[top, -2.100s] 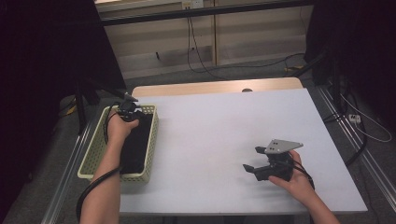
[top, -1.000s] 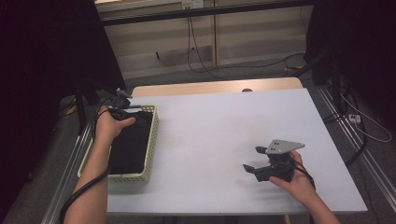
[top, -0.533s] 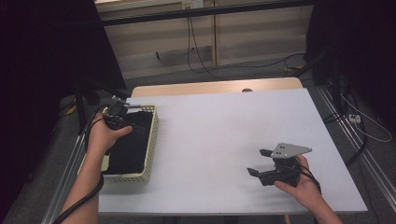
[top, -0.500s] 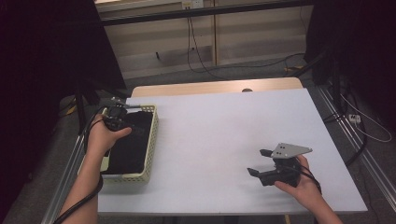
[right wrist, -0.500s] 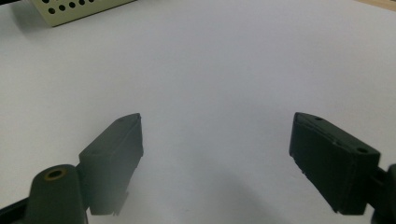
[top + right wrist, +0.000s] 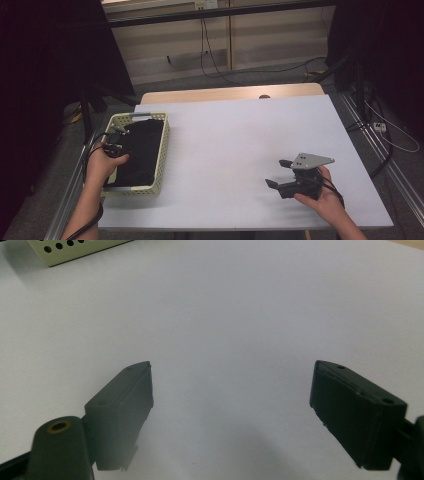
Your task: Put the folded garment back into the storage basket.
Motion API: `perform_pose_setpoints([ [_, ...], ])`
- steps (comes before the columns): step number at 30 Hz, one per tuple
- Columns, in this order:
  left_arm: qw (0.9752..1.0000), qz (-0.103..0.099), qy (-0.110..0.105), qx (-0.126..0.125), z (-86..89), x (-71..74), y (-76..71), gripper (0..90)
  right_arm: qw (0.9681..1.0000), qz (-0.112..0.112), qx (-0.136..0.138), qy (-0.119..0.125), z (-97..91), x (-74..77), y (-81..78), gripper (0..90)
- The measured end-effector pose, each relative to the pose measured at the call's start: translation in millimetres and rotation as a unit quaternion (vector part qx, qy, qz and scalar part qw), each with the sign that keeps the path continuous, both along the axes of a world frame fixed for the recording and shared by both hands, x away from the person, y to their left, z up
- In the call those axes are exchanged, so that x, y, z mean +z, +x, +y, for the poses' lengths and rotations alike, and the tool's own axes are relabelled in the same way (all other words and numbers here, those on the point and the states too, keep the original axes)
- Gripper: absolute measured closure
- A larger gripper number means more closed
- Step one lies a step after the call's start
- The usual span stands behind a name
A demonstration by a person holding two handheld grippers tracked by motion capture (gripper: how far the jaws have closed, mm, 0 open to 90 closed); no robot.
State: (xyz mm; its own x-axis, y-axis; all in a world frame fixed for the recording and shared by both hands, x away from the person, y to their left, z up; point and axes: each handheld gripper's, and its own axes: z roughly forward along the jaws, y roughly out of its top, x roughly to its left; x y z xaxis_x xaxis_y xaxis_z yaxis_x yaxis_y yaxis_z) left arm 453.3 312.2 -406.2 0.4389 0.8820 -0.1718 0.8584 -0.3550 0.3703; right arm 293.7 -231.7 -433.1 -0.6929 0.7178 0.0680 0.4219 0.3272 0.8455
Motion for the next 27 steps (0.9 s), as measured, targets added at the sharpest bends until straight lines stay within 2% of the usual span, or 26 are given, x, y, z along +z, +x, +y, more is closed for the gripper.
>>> perform_pose_setpoints([
  [5, 0.9997, 0.011, 0.006, 0.019, 4.0, -5.2, 0.3, 88.5, 1.0000, -0.001, 0.000, 0.000, 0.2, 0.5, 0.0, 16.8],
  [6, 0.9996, 0.021, 0.015, 0.013, 3.1, -6.2, 1.6, 90.0, 1.0000, -0.001, 0.001, 0.000, 0.2, 0.4, 0.2, 16.8],
  [7, 0.9994, 0.019, 0.028, 0.012, 1.2, -8.8, 2.6, 90.0, 1.0000, -0.001, 0.001, -0.001, 0.3, 0.3, 0.3, 16.8],
  [11, 0.9995, 0.024, 0.007, 0.021, 5.0, -12.4, 7.4, 90.0, 1.0000, -0.001, 0.000, 0.000, 0.1, 0.4, 0.5, 16.8],
  [15, 0.9991, 0.013, -0.010, 0.040, 14.9, -14.9, 9.3, 90.0, 1.0000, -0.002, 0.000, 0.000, -0.2, 0.2, 1.0, 16.8],
  [18, 0.9989, 0.008, -0.019, 0.043, 20.9, -16.2, 11.0, 90.0, 1.0000, -0.001, 0.000, -0.001, -0.2, -0.6, 1.4, 16.8],
  [20, 0.9988, 0.000, -0.013, 0.046, 23.5, -16.2, 12.9, 90.0, 1.0000, -0.001, -0.001, -0.001, -0.3, -1.1, 1.8, 16.8],
  [23, 0.9986, -0.009, 0.009, 0.052, 24.9, -15.4, 15.7, 90.0, 1.0000, -0.001, -0.003, -0.002, -0.4, -1.4, 2.2, 16.8],
  [27, 0.9987, -0.006, 0.012, 0.050, 23.6, -13.8, 15.9, 90.0, 1.0000, 0.000, -0.002, -0.003, -0.1, -1.7, 2.3, 16.8],
])
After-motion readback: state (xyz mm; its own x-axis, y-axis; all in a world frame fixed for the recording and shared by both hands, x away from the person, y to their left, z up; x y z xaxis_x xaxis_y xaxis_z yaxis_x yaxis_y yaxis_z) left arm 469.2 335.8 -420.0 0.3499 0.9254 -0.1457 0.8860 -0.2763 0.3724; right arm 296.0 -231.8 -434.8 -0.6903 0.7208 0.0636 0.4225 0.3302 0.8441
